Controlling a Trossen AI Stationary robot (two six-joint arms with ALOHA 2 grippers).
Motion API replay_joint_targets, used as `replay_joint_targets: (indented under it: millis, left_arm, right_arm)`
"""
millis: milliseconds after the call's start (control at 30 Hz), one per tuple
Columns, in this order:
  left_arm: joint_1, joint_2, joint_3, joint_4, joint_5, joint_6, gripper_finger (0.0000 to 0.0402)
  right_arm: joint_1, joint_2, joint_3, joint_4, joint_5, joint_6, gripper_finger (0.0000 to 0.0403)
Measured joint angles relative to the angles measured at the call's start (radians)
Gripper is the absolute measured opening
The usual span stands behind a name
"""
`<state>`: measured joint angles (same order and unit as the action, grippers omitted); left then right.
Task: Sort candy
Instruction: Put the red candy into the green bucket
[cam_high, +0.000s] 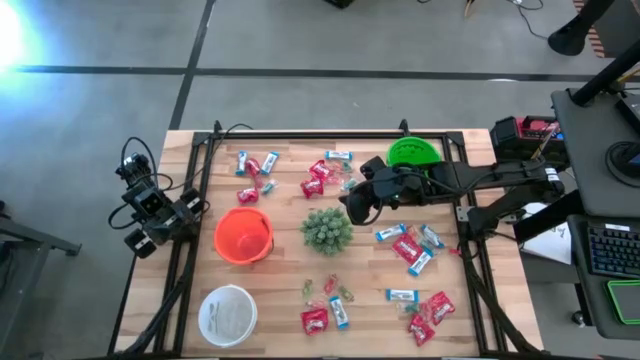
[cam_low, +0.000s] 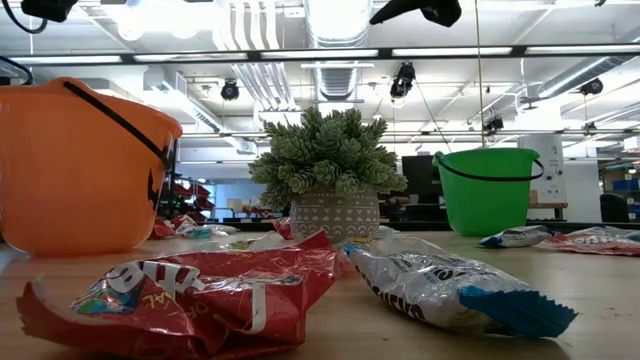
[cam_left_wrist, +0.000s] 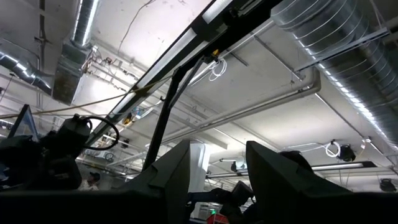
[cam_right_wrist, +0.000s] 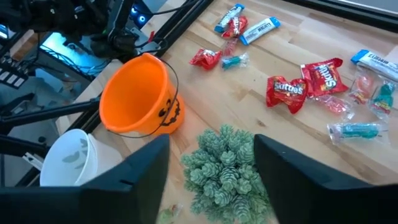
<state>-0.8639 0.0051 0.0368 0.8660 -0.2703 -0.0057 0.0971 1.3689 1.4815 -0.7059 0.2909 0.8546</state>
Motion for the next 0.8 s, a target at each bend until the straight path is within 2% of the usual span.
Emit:
replay_joint_targets:
  millis: [400,633,800]
  left_arm:
    - [0.000,0.000,0.000,0.000,0.000,0.000,0.0139]
    - [0.000,0.000,0.000,0.000,0.000,0.000,0.0139]
    - [0.000,0.000,0.000,0.000,0.000,0.000,0.0139]
  right_arm:
    - [0.000,0.000,0.000,0.000,-0.002,-0.028,0.0019]
    - [0.000,0.000,0.000,-0.001,-0.002,-0.089,0.0022]
    - [0.000,0.000,0.000,0.000,-0.002,-0.089,0.0059]
